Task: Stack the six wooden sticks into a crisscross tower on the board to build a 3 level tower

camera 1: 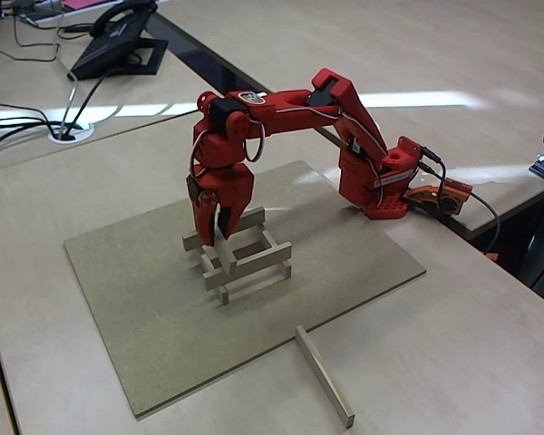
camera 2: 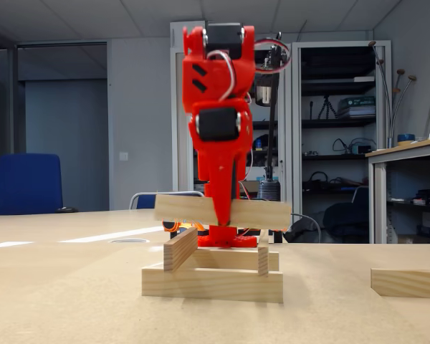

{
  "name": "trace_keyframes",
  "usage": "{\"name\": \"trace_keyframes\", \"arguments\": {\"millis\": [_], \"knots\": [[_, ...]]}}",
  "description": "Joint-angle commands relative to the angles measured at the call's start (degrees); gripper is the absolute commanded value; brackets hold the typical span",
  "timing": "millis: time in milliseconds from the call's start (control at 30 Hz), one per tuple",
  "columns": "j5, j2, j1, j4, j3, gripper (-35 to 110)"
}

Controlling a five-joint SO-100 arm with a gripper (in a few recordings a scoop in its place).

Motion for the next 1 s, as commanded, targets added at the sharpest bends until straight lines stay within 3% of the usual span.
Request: {"name": "trace_keyframes", "arguments": {"millis": [0,967], "knots": [[0.09,0.26,-0.44,0.35,-2.64,0],[1.58,-3.34,-1.14,1.14,-2.11,11]]}}
